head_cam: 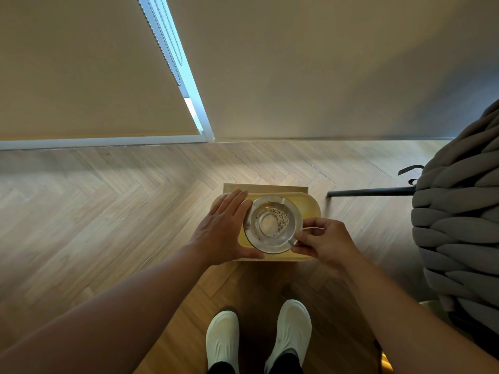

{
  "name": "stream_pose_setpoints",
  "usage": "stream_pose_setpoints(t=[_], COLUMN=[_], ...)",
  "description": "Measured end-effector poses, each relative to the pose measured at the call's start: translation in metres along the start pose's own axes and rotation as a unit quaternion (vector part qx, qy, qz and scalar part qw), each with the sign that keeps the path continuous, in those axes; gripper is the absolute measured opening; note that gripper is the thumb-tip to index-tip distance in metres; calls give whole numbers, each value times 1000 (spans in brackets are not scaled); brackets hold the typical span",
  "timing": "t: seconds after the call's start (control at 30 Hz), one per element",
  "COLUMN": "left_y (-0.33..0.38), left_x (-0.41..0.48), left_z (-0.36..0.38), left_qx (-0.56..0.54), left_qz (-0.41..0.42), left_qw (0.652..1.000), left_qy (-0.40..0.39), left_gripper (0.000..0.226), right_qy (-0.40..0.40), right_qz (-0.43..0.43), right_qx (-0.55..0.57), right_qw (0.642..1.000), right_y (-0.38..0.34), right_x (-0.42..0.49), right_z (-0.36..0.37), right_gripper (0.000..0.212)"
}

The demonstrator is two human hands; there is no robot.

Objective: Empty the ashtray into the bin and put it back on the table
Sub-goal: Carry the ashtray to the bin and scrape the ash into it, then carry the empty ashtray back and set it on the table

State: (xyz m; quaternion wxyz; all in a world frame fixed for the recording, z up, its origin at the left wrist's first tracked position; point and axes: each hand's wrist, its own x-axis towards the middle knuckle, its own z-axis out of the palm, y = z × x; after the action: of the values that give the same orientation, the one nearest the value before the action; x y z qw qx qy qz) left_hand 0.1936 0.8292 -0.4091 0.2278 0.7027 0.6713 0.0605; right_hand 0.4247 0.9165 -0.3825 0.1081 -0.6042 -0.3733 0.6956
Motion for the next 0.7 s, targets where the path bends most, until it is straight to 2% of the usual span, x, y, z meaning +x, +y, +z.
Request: stream_pose_setpoints(t=[0.1, 0.2, 0.27, 0.4, 0.5, 0.6, 0.7], left_y=[0, 1, 2, 4, 5, 8, 11], left_x=[0, -1, -1, 0, -1, -3, -6], left_z=[0, 0, -1, -7, -14, -21, -26], left_qx=[4, 7, 8, 9, 5, 1, -2], left_qz=[2, 1, 0, -8, -9, -6, -7], left_qw=[1000, 1000, 1000, 1000, 1000, 1000, 1000], left_qy=[-1, -2, -3, -9, -8, -4, -5], left_gripper=[121, 121, 122, 122, 120, 117, 117], right_qy=[-13, -25, -46, -74, -95, -81, -64], right_qz=[-27, -85, -112, -172, -201, -218, -235], right_qx=[-35, -147, -195, -364, -433, -488, -519], right_qw=[999, 985, 973, 912, 874, 841, 819], right_y=[0, 0, -2, -5, -9, -14, -18], right_x=[1, 2, 2, 2, 1, 0, -4], right_z=[-1, -2, -2, -3, -2, -3, -3], right_gripper=[44, 61, 64, 83, 98, 101, 94])
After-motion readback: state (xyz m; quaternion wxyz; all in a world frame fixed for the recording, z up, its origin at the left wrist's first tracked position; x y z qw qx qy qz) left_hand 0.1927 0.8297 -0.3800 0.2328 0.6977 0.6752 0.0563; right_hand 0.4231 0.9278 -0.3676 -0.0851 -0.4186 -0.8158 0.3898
